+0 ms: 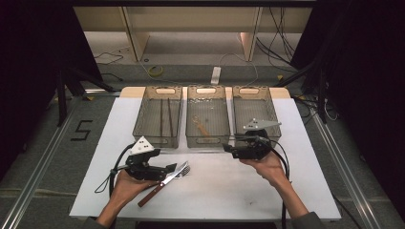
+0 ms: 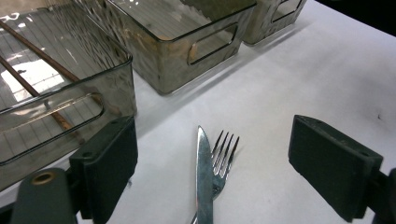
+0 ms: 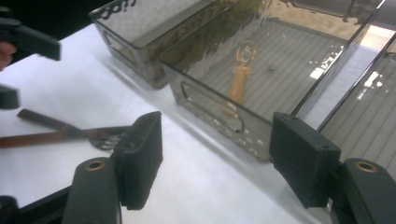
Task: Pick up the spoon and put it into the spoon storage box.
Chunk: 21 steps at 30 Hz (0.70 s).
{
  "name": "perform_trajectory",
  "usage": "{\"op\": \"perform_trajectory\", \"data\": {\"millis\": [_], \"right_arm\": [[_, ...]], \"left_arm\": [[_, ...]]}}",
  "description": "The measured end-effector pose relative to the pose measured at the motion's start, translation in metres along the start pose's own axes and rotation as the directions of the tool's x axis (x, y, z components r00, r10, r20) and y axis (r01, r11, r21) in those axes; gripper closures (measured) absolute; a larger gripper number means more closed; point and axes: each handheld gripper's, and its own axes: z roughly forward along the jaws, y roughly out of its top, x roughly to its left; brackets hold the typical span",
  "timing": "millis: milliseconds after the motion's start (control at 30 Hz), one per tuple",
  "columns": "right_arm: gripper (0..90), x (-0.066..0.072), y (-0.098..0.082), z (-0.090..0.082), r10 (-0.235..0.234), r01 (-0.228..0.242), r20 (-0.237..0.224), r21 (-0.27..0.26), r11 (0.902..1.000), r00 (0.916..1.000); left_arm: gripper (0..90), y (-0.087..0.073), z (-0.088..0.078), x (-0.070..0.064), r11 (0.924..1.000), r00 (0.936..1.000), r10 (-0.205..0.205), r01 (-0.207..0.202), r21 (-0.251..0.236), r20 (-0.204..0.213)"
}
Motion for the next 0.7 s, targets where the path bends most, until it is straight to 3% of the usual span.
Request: {"op": "perform_trajectory", "data": {"millis": [67, 533, 700], "right_arm": [[34.0, 0.0, -0.006, -0.004, -0.011, 0.011, 0.015, -0.008, 0.9999, 0.9998], [33.3, 0.01, -0.048, -0.037, 0.02, -0.02, -0.003, -0.047, 0.9987, 0.9998], [33.2, 0.012, -0.058, -0.041, 0.033, -0.033, -0.004, -0.063, 0.9975, 0.9995]], "left_arm": [[15.3, 0.0, 0.0, 0.0, 1.0, 1.0, -0.001, 0.001, 0.004, 0.001], [15.3, 0.0, 0.0, -0.001, 0.9988, 1.0, 0.002, -0.002, 0.048, -0.007], [15.4, 0.002, 0.0, -0.002, 0.9978, 0.9997, -0.011, 0.009, 0.066, 0.022]]}}
